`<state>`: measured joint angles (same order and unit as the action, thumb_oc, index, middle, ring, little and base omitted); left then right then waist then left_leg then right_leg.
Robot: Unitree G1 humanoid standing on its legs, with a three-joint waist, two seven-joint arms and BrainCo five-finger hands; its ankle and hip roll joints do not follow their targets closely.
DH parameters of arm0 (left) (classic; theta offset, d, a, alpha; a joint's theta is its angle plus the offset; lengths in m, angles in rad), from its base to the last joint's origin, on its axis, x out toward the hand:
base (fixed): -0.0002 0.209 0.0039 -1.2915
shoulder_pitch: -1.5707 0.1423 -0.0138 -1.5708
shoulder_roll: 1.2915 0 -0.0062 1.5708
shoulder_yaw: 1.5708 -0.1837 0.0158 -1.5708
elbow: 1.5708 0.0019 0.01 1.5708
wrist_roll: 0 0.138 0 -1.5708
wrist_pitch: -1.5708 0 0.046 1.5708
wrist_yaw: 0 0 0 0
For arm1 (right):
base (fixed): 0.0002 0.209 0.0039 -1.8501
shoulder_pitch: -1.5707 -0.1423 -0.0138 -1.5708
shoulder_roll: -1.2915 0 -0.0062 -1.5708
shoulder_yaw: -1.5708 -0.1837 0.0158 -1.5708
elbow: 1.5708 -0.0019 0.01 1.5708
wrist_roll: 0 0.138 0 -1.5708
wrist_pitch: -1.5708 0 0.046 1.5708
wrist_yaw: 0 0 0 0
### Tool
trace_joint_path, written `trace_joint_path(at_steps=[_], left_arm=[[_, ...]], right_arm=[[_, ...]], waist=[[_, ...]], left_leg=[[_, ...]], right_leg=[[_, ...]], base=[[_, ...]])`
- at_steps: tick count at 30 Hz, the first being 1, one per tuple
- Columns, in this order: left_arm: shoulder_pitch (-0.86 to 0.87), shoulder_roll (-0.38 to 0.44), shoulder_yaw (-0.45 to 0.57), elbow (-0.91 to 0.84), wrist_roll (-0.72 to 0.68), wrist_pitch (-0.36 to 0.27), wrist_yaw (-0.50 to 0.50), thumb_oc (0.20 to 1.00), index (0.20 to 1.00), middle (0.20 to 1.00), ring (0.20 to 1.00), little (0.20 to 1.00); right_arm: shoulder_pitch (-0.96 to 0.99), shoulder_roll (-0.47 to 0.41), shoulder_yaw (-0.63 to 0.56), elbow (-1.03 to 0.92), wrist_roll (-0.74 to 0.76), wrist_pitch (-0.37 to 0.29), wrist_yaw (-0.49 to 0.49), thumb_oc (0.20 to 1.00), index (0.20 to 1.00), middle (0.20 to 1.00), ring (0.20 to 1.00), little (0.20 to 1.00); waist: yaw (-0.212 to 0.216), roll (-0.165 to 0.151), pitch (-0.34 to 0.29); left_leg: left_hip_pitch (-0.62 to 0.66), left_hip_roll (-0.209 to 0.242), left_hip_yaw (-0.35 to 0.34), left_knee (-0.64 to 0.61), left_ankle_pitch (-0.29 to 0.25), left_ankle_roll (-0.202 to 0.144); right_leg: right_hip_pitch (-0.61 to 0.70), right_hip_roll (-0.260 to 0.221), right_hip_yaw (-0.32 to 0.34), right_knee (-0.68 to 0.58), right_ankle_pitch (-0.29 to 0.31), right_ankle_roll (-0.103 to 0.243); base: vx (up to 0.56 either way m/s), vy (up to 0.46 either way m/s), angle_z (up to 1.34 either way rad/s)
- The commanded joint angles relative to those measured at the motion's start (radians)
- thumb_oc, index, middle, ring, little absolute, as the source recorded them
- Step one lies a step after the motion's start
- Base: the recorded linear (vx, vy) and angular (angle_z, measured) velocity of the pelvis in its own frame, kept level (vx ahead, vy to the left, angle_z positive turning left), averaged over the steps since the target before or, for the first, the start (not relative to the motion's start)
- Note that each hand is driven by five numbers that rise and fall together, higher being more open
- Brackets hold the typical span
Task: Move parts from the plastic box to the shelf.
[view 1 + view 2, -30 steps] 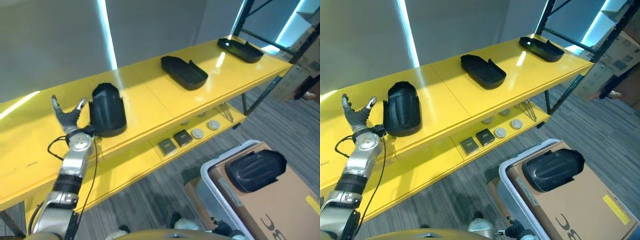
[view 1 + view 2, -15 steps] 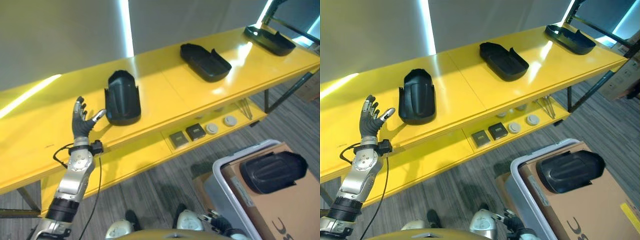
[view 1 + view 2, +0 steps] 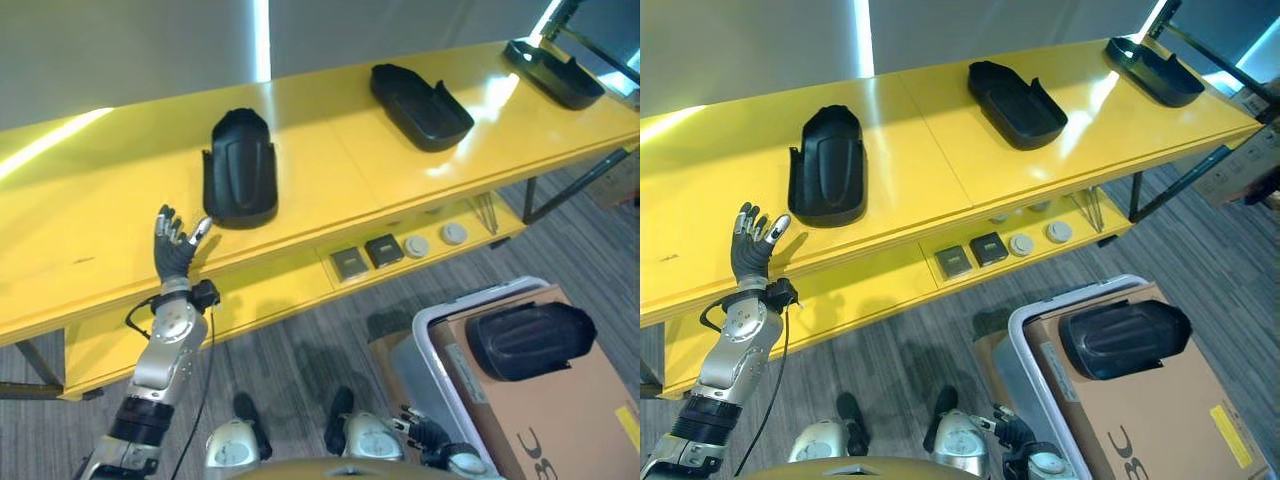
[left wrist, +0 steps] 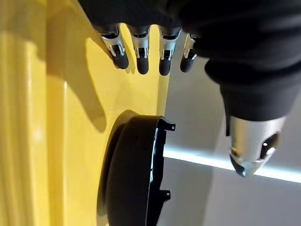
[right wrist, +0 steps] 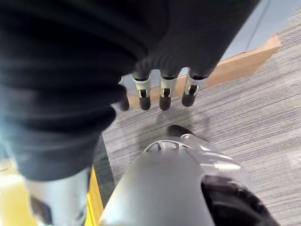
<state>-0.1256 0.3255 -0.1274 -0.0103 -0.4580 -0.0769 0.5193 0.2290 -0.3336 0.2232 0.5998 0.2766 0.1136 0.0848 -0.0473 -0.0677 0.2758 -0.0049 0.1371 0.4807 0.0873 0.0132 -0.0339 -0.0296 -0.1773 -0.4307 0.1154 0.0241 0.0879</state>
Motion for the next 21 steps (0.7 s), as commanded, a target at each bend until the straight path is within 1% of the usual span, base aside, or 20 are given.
trace_joint_path(at_steps=[1, 12, 21], left_arm=[[-0.039, 0.025, -0.026, -0.017, -0.004, -0.062, -0.01, 1.0, 1.0, 1.0, 1.0, 1.0], [-0.077, 0.02, -0.059, 0.006, -0.025, -0.06, -0.024, 1.0, 1.0, 1.0, 1.0, 1.0], [-0.072, 0.004, -0.096, 0.036, -0.064, -0.041, -0.081, 1.0, 1.0, 1.0, 1.0, 1.0]], right_arm=[[0.016, -0.004, 0.013, -0.018, -0.002, -0.007, 0.005, 1.0, 1.0, 1.0, 1.0, 1.0], [-0.002, -0.004, 0.038, -0.008, -0.014, -0.011, 0.015, 1.0, 1.0, 1.0, 1.0, 1.0], [-0.005, -0.004, 0.048, 0.002, -0.031, -0.014, 0.022, 1.0, 1.0, 1.0, 1.0, 1.0]], waist=[[0.011, -0.007, -0.008], [-0.003, -0.004, -0.002], [-0.012, -0.003, -0.011]], left_leg=[[0.048, 0.114, -0.006, -0.009, -0.024, -0.061], [0.038, 0.131, 0.018, 0.007, -0.02, -0.069], [0.05, 0.141, 0.033, 0.004, -0.015, -0.076]], right_leg=[[0.028, -0.104, 0.03, -0.013, 0.021, 0.143], [0.032, -0.091, 0.034, -0.027, 0.015, 0.13], [0.046, -0.084, 0.037, -0.044, 0.016, 0.124]], base=[[-0.01, -0.048, -0.16], [-0.01, -0.028, -0.02], [0.01, -0.011, -0.04]])
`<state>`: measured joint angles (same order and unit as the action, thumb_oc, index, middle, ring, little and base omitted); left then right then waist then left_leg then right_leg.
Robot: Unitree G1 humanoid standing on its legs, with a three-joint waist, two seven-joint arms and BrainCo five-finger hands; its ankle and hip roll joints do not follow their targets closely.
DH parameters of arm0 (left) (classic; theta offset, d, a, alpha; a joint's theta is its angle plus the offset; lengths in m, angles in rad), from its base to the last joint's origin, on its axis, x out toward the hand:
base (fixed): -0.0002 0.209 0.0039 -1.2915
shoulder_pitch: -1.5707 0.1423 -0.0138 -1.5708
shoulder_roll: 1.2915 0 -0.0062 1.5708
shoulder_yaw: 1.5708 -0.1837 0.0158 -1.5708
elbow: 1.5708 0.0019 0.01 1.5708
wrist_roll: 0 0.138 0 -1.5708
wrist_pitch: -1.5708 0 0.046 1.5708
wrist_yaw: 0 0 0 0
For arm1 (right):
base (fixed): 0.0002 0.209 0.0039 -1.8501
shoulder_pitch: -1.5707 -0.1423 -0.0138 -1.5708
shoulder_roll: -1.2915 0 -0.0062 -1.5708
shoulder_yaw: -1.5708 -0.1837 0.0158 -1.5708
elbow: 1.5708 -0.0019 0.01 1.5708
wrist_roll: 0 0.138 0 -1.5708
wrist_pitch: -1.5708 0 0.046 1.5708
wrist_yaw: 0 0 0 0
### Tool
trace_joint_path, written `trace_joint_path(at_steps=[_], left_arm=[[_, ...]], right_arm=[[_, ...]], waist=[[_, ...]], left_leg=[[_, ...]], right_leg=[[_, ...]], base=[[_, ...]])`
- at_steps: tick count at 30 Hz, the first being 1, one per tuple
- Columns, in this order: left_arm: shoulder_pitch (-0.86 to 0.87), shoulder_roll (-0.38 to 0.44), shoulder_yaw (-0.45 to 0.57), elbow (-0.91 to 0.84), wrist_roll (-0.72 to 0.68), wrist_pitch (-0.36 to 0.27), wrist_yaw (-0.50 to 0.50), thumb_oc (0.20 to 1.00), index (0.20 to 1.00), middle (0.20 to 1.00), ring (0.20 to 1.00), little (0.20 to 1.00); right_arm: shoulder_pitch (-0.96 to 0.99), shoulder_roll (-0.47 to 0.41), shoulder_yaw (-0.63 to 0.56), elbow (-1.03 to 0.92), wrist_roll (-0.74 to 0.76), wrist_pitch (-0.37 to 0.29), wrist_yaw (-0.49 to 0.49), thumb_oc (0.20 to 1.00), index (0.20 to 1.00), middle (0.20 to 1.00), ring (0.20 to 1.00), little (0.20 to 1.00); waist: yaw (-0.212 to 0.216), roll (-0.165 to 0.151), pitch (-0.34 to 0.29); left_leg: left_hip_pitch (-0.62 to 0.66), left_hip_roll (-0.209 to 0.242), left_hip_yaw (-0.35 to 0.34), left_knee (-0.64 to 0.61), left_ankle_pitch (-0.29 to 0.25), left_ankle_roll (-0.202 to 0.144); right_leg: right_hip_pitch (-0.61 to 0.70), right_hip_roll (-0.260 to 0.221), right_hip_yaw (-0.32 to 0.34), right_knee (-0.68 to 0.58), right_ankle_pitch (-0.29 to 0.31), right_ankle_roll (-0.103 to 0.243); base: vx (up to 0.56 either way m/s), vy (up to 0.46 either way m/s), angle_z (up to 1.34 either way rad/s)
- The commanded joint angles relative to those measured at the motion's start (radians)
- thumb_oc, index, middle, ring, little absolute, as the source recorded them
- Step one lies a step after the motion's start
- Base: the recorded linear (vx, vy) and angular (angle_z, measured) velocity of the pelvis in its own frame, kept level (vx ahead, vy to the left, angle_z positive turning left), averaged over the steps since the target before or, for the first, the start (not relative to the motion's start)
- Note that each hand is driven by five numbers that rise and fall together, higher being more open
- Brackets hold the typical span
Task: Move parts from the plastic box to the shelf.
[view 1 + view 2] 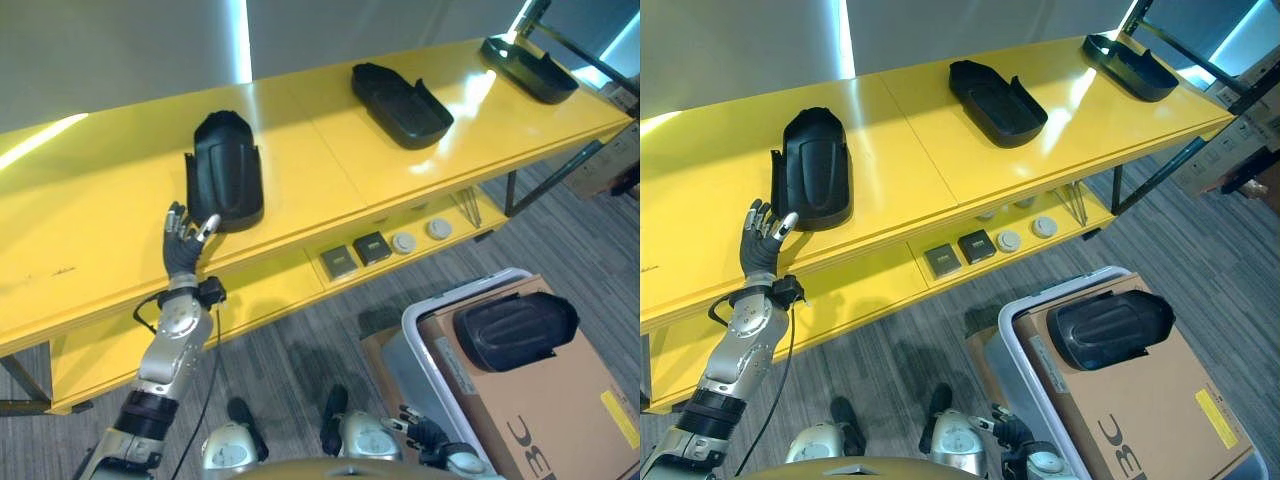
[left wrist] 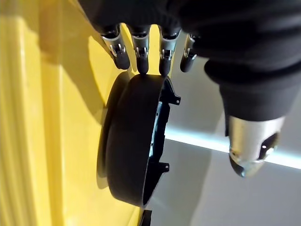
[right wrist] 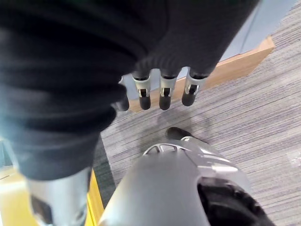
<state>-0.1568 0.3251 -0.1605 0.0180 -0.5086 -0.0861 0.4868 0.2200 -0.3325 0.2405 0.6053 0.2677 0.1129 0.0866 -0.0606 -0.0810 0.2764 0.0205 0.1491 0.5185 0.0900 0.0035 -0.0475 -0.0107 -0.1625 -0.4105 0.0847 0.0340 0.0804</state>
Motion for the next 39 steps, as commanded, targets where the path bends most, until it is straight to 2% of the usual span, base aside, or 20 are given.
trace_joint_path(at_steps=[1, 15, 23, 33, 36, 37, 39], left_arm=[[-0.041, 0.004, -0.066, 0.009, -0.015, -0.031, -0.052, 1.0, 1.0, 1.0, 1.0, 1.0], [-0.063, -0.003, -0.128, 0.045, -0.015, -0.005, -0.098, 1.0, 1.0, 1.0, 1.0, 1.0], [-0.066, 0.003, -0.108, 0.028, 0.064, -0.084, -0.007, 1.0, 1.0, 1.0, 1.0, 1.0], [-0.001, 0.081, 0.028, -0.11, 0.203, -0.162, 0.068, 1.0, 1.0, 1.0, 1.0, 1.0], [0.025, 0.113, 0.072, -0.146, 0.255, -0.197, 0.053, 1.0, 1.0, 1.0, 1.0, 1.0], [0.04, 0.148, 0.099, -0.19, 0.307, -0.258, -0.049, 1.0, 1.0, 1.0, 1.0, 1.0], [0.043, 0.163, 0.103, -0.22, 0.303, -0.289, -0.129, 1.0, 1.0, 1.0, 1.0, 1.0]], right_arm=[[0.003, -0.005, 0.032, -0.003, -0.022, -0.013, 0.02, 1.0, 1.0, 1.0, 1.0, 1.0], [0.007, -0.016, 0.043, -0.001, -0.033, -0.009, 0.027, 1.0, 1.0, 1.0, 1.0, 1.0], [0.007, -0.014, 0.044, 0.014, -0.034, -0.018, 0.023, 1.0, 1.0, 1.0, 1.0, 1.0], [0.024, -0.002, 0.024, 0.023, -0.05, -0.031, 0.023, 1.0, 1.0, 1.0, 1.0, 1.0], [0.03, 0.0, 0.019, 0.014, -0.057, -0.023, 0.018, 1.0, 1.0, 1.0, 1.0, 1.0], [0.039, -0.002, 0.013, 0.007, -0.06, -0.02, 0.017, 1.0, 1.0, 1.0, 1.0, 1.0], [0.04, -0.002, 0.008, 0.009, -0.063, -0.023, 0.019, 1.0, 1.0, 1.0, 1.0, 1.0]], waist=[[0.001, 0.011, -0.012], [-0.018, 0.009, -0.025], [-0.016, 0.011, -0.036], [0.015, 0.024, -0.057], [0.026, 0.028, -0.062], [0.034, 0.031, -0.065], [0.036, 0.032, -0.066]], left_leg=[[0.025, 0.13, -0.003, 0.001, -0.005, -0.062], [0.043, 0.137, 0.02, 0.0, -0.005, -0.064], [0.053, 0.131, 0.018, -0.006, -0.006, -0.064], [0.077, 0.104, -0.008, -0.041, -0.004, -0.061], [0.081, 0.097, -0.019, -0.047, -0.006, -0.059], [0.083, 0.092, -0.027, -0.05, -0.008, -0.058], [0.084, 0.09, -0.03, -0.052, -0.009, -0.057]], right_leg=[[0.028, -0.099, 0.017, -0.014, 0.006, 0.131], [0.042, -0.093, 0.024, -0.028, 0.007, 0.127], [0.056, -0.094, 0.022, -0.042, 0.008, 0.126], [0.092, -0.098, 0.003, -0.067, 0.009, 0.127], [0.1, -0.099, -0.002, -0.071, 0.008, 0.129], [0.104, -0.099, -0.006, -0.073, 0.008, 0.13], [0.106, -0.1, -0.007, -0.075, 0.009, 0.131]], base=[[0.02, -0.018, -0.06], [0.01, -0.001, -0.02], [0.01, 0.007, -0.03], [0.01, 0.02, 0.02], [0.01, 0.038, 0.09], [0.0, 0.033, 0.12], [-0.01, 0.032, 0.11]])
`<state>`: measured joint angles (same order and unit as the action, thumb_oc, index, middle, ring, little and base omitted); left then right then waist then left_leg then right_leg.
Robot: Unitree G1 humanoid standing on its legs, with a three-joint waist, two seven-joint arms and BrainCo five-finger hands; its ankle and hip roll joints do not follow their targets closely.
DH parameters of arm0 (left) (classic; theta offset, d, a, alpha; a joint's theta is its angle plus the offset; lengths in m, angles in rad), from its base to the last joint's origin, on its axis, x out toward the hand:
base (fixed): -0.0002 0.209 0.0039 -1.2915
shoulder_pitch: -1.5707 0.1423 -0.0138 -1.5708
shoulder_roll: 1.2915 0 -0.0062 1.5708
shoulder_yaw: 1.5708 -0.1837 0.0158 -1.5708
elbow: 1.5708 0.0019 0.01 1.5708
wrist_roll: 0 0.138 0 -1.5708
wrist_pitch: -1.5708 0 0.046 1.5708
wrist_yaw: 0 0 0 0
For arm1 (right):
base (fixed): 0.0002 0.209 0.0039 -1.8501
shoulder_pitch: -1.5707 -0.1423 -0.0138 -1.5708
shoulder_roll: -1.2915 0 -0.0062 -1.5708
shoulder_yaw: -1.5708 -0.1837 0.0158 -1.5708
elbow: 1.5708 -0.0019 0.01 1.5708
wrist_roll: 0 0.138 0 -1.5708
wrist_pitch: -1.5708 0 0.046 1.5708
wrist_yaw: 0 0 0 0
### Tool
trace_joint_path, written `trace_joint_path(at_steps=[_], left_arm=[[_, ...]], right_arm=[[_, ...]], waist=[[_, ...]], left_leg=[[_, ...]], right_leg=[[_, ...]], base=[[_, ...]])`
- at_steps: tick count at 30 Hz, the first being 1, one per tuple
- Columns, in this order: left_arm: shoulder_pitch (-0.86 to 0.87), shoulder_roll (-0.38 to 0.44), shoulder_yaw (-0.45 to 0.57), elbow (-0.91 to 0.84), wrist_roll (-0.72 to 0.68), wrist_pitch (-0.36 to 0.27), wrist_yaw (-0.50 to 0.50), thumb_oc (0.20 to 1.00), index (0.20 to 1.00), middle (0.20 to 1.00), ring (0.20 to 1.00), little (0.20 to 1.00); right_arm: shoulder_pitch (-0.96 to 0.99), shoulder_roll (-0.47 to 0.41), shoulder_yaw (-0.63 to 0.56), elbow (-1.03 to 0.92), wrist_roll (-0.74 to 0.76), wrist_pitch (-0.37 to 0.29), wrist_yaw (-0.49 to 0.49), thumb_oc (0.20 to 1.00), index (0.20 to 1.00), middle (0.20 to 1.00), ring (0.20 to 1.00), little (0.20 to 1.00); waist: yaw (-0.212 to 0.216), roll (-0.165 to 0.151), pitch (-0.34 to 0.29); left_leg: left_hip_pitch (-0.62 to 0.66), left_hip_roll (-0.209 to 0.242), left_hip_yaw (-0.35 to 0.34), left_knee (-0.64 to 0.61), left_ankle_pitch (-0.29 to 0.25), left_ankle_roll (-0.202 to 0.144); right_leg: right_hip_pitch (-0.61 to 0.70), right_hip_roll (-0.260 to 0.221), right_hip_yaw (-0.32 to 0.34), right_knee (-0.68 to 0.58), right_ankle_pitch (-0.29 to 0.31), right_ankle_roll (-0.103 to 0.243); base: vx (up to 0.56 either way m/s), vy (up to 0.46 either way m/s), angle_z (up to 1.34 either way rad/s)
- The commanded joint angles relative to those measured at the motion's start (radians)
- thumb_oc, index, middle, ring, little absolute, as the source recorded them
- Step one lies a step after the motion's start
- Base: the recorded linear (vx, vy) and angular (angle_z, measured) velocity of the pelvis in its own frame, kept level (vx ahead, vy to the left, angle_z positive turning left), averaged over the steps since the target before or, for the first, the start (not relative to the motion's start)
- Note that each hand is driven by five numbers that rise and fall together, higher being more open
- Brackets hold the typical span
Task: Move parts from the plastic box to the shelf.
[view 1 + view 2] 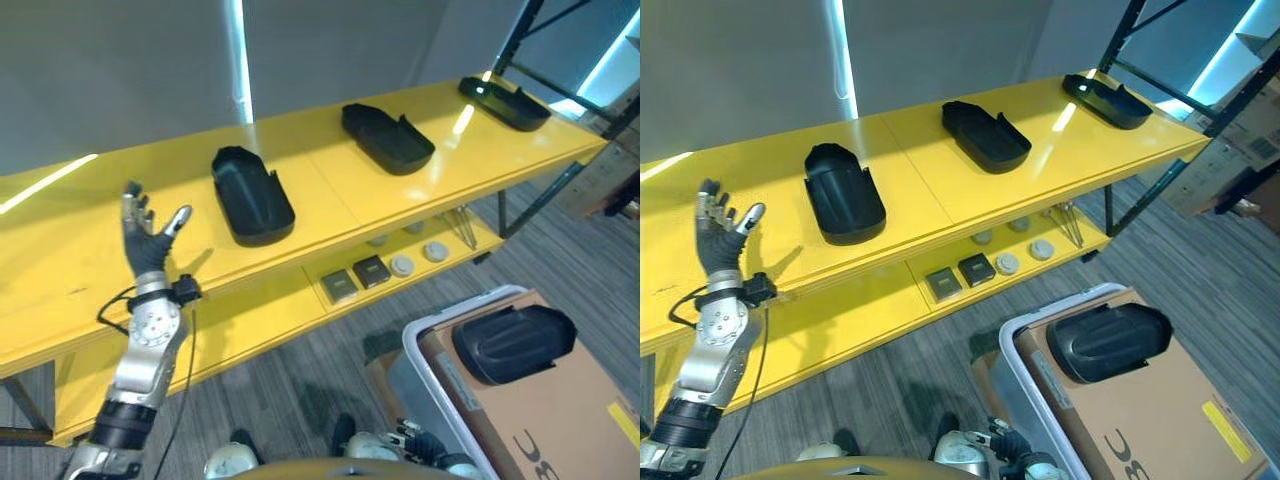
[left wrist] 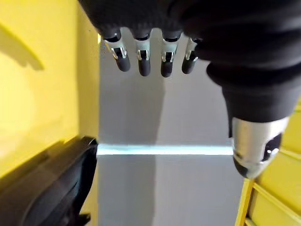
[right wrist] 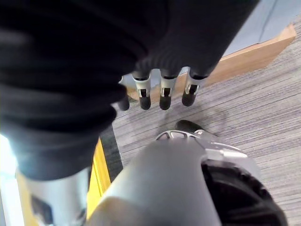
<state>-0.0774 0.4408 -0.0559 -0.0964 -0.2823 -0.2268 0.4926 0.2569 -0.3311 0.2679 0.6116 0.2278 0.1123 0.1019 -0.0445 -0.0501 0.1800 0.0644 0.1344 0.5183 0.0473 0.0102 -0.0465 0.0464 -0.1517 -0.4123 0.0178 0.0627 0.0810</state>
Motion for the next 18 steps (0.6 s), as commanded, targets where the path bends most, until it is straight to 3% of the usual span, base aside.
trace_joint_path(at_steps=[1, 2, 3, 5, 6, 8, 12, 18], left_arm=[[-0.042, 0.062, -0.017, -0.161, 0.016, -0.164, -0.325, 1.0, 1.0, 1.0, 1.0, 1.0], [-0.047, 0.069, -0.034, -0.198, -0.02, -0.166, -0.435, 1.0, 1.0, 1.0, 1.0, 1.0], [-0.054, 0.073, -0.054, -0.215, -0.053, -0.158, -0.517, 0.884, 0.884, 0.884, 0.884, 0.884], [-0.069, 0.075, -0.096, -0.253, -0.137, -0.117, -0.65, 0.282, 0.282, 0.282, 0.282, 0.282], [-0.075, 0.071, -0.122, -0.27, -0.197, -0.072, -0.719, 0.2, 0.2, 0.2, 0.2, 0.2], [-0.081, 0.07, -0.158, -0.274, -0.238, -0.019, -0.767, 0.2, 0.2, 0.2, 0.2, 0.2], [-0.051, 0.075, -0.234, -0.233, -0.275, 0.067, -0.753, 0.2, 0.2, 0.2, 0.2, 0.2], [0.003, 0.068, -0.266, -0.128, -0.251, 0.05, -0.662, 0.2, 0.2, 0.2, 0.2, 0.2]], right_arm=[[0.0, -0.006, -0.026, 0.014, -0.025, -0.031, 0.006, 1.0, 1.0, 1.0, 1.0, 1.0], [-0.006, -0.006, -0.03, 0.026, -0.03, -0.038, 0.007, 1.0, 1.0, 1.0, 1.0, 1.0], [-0.009, -0.007, -0.034, 0.033, -0.037, -0.042, 0.011, 1.0, 1.0, 1.0, 1.0, 1.0], [-0.017, -0.013, -0.04, 0.048, -0.046, -0.047, 0.02, 1.0, 1.0, 1.0, 1.0, 1.0], [-0.025, -0.016, -0.045, 0.062, -0.056, -0.053, 0.026, 1.0, 1.0, 1.0, 1.0, 1.0], [-0.031, -0.019, -0.047, 0.075, -0.07, -0.056, 0.037, 1.0, 1.0, 1.0, 1.0, 1.0], [-0.038, -0.041, -0.047, 0.087, -0.093, -0.055, 0.054, 1.0, 1.0, 1.0, 1.0, 1.0], [-0.031, -0.054, -0.042, 0.11, -0.098, -0.067, 0.055, 1.0, 1.0, 1.0, 1.0, 1.0]], waist=[[0.023, 0.006, 0.028], [0.024, 0.01, 0.027], [0.022, 0.012, 0.026], [0.018, 0.015, 0.023], [0.015, 0.019, 0.023], [0.008, 0.02, 0.019], [-0.007, 0.021, 0.014], [-0.008, 0.017, 0.019]], left_leg=[[0.04, 0.1, -0.031, -0.014, -0.017, -0.057], [0.041, 0.099, -0.029, -0.016, -0.016, -0.058], [0.041, 0.098, -0.027, -0.017, -0.016, -0.057], [0.043, 0.097, -0.023, -0.018, -0.016, -0.057], [0.045, 0.096, -0.018, -0.019, -0.016, -0.057], [0.051, 0.095, -0.01, -0.022, -0.016, -0.056], [0.063, 0.092, 0.009, -0.028, -0.016, -0.054], [0.061, 0.092, 0.018, -0.022, -0.022, -0.049]], right_leg=[[0.05, -0.111, -0.008, -0.01, -0.018, 0.134], [0.052, -0.113, -0.01, -0.012, -0.015, 0.137], [0.052, -0.113, -0.01, -0.013, -0.014, 0.139], [0.052, -0.116, -0.01, -0.012, -0.012, 0.143], [0.053, -0.118, -0.01, -0.014, -0.009, 0.145], [0.055, -0.119, -0.008, -0.016, -0.006, 0.149], [0.054, -0.117, 0.008, -0.019, -0.005, 0.148], [0.047, -0.117, 0.014, -0.016, -0.006, 0.144]], base=[[-0.02, 0.046, 0.16], [-0.02, 0.054, 0.16], [-0.02, 0.042, 0.14], [-0.01, 0.041, 0.02], [0.0, 0.038, 0.01], [0.01, 0.03, -0.03], [0.03, 0.026, -0.15], [0.0, 0.006, -0.04]])
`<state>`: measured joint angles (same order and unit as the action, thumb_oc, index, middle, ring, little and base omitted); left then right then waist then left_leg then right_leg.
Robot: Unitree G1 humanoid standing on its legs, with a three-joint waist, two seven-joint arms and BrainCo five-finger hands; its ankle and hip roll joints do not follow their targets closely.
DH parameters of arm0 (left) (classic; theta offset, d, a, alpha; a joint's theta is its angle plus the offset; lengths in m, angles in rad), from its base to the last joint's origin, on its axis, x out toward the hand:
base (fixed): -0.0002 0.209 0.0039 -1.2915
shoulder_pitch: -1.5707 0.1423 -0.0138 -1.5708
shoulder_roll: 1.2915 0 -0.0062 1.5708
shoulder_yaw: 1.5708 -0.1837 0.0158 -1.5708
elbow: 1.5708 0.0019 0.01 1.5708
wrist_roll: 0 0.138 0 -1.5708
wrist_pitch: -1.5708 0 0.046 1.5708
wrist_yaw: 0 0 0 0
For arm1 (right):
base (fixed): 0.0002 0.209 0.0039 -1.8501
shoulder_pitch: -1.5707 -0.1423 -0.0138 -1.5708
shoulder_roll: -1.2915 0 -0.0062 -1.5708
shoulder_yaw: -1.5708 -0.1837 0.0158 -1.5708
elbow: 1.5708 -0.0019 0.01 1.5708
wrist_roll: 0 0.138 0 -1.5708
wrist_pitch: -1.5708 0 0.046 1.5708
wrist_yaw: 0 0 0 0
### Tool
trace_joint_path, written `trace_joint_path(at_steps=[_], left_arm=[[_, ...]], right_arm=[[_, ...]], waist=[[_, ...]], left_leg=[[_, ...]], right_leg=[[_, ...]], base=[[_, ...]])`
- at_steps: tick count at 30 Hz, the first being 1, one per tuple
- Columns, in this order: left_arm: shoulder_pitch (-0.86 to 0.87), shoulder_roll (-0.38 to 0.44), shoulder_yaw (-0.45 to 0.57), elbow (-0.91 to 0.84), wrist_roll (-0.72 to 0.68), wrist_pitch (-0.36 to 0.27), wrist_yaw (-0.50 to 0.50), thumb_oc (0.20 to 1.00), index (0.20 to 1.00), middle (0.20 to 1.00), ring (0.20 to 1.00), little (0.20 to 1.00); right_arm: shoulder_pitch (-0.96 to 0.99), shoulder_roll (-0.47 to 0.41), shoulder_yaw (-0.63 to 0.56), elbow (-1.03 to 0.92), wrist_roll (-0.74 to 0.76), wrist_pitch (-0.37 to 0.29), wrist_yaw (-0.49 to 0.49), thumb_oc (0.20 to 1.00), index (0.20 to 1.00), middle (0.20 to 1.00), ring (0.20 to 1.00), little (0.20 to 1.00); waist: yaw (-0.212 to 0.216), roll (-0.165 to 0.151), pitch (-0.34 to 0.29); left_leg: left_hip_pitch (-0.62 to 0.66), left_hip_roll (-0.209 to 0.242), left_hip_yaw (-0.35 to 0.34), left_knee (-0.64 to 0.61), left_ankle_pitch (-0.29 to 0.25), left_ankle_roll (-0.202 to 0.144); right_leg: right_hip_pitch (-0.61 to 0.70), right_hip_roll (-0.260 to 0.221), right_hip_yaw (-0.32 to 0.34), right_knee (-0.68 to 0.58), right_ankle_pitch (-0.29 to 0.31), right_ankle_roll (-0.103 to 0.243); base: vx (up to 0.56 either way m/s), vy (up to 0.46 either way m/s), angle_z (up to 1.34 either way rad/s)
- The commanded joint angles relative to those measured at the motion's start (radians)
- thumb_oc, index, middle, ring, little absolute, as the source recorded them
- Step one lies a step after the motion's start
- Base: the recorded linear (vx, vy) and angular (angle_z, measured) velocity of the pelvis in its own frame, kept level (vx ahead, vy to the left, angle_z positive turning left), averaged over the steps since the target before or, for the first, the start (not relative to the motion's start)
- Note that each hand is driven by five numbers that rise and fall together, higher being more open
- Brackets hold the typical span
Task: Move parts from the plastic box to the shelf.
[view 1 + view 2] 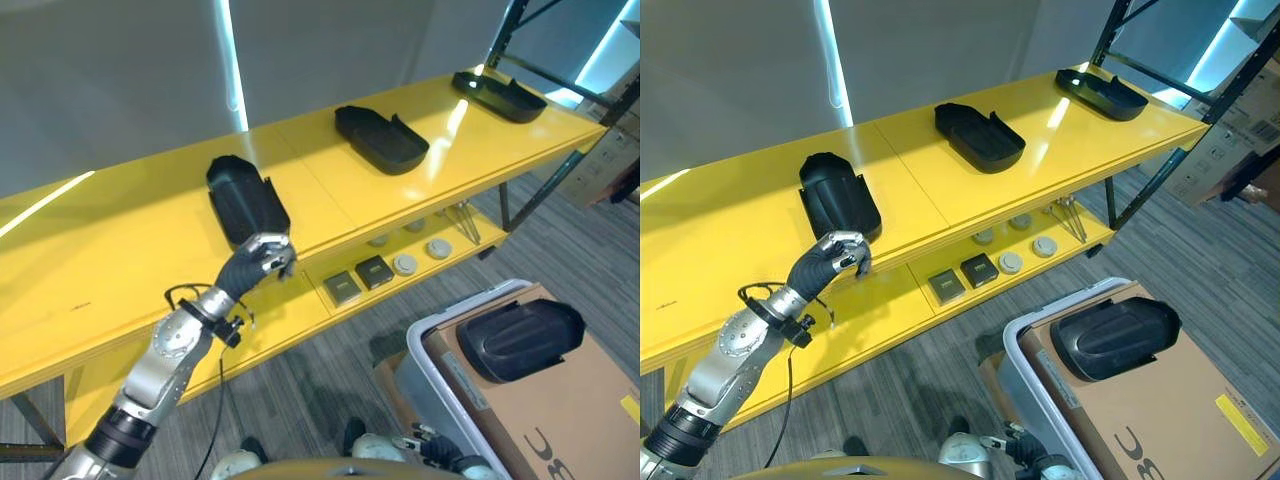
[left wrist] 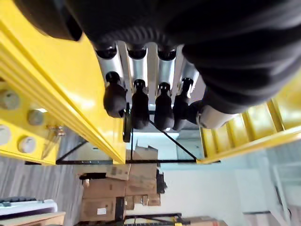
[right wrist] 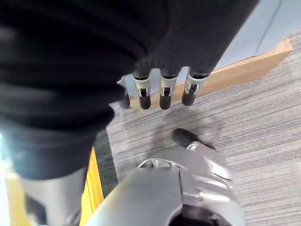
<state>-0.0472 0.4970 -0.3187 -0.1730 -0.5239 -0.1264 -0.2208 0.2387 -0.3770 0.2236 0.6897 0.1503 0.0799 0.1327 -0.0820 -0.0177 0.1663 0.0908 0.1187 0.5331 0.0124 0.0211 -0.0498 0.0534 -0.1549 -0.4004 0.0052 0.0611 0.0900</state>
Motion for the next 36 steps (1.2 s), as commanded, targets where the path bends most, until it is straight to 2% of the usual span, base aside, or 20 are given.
trace_joint_path(at_steps=[1, 4, 8, 16, 25, 30, 32, 36], left_arm=[[-0.025, 0.01, -0.005, -0.036, 0.003, -0.055, 0.069, 0.2, 0.2, 0.2, 0.2, 0.2], [-0.041, -0.002, -0.021, 0.053, 0.089, -0.079, 0.179, 0.2, 0.2, 0.2, 0.2, 0.2], [-0.089, -0.032, -0.034, 0.152, 0.104, -0.088, 0.252, 0.2, 0.2, 0.2, 0.2, 0.2], [-0.18, -0.093, -0.069, 0.261, 0.108, -0.097, 0.314, 0.2, 0.2, 0.2, 0.2, 0.2], [-0.253, -0.138, -0.097, 0.328, 0.116, -0.067, 0.383, 0.2, 0.2, 0.2, 0.2, 0.2], [-0.272, -0.156, -0.086, 0.385, 0.108, -0.069, 0.439, 0.2, 0.2, 0.2, 0.2, 0.2], [-0.276, -0.166, -0.082, 0.403, 0.12, -0.066, 0.454, 0.2, 0.2, 0.2, 0.2, 0.2], [-0.287, -0.179, -0.081, 0.419, 0.139, -0.054, 0.472, 0.2, 0.2, 0.2, 0.2, 0.2]], right_arm=[[-0.013, -0.009, 0.005, 0.033, -0.022, -0.035, 0.024, 1.0, 1.0, 1.0, 1.0, 1.0], [-0.017, -0.011, 0.023, 0.028, -0.011, -0.028, 0.02, 1.0, 1.0, 1.0, 1.0, 1.0], [-0.022, -0.006, 0.043, 0.02, -0.005, -0.021, 0.016, 1.0, 1.0, 1.0, 1.0, 1.0], [-0.025, 0.002, 0.073, 0.02, -0.009, -0.024, 0.022, 1.0, 1.0, 1.0, 1.0, 1.0], [-0.017, 0.002, 0.092, 0.0, -0.018, -0.009, 0.035, 1.0, 1.0, 1.0, 1.0, 1.0], [-0.002, 0.006, 0.1, -0.005, -0.001, 0.018, 0.03, 1.0, 1.0, 1.0, 1.0, 1.0], [-0.002, 0.021, 0.091, 0.018, 0.059, 0.074, -0.023, 1.0, 1.0, 1.0, 1.0, 1.0], [-0.007, 0.053, 0.056, 0.086, 0.114, 0.09, -0.059, 1.0, 1.0, 1.0, 1.0, 1.0]], waist=[[0.029, -0.016, 0.034], [0.025, -0.022, 0.035], [0.017, -0.031, 0.036], [-0.003, -0.044, 0.04], [-0.027, -0.054, 0.044], [-0.037, -0.058, 0.048], [-0.04, -0.059, 0.047], [-0.046, -0.055, 0.044]], left_leg=[[0.034, 0.109, 0.003, 0.015, -0.033, -0.045], [0.032, 0.112, 0.007, 0.018, -0.034, -0.044], [0.032, 0.117, 0.01, 0.023, -0.036, -0.044], [0.031, 0.13, 0.019, 0.038, -0.038, -0.046], [0.027, 0.144, 0.031, 0.056, -0.041, -0.048], [0.02, 0.153, 0.034, 0.076, -0.046, -0.048], [0.022, 0.154, 0.036, 0.078, -0.047, -0.048], [0.027, 0.152, 0.043, 0.076, -0.048, -0.046]], right_leg=[[0.038, -0.114, 0.003, -0.002, -0.005, 0.134], [0.034, -0.113, 0.007, 0.0, -0.005, 0.13], [0.031, -0.111, 0.013, 0.001, -0.004, 0.127], [0.025, -0.109, 0.023, 0.01, -0.004, 0.126], [0.017, -0.103, 0.035, 0.024, -0.011, 0.124], [0.011, -0.101, 0.041, 0.046, -0.028, 0.117], [0.013, -0.099, 0.042, 0.044, -0.028, 0.116], [0.015, -0.096, 0.048, 0.04, -0.027, 0.114]], base=[[0.0, 0.0, 0.0], [0.0, 0.0, 0.0], [0.0, 0.0, 0.0], [0.01, -0.011, -0.01], [0.02, -0.021, -0.05], [0.01, -0.009, -0.06], [0.0, 0.0, 0.0], [0.0, 0.0, 0.0]])
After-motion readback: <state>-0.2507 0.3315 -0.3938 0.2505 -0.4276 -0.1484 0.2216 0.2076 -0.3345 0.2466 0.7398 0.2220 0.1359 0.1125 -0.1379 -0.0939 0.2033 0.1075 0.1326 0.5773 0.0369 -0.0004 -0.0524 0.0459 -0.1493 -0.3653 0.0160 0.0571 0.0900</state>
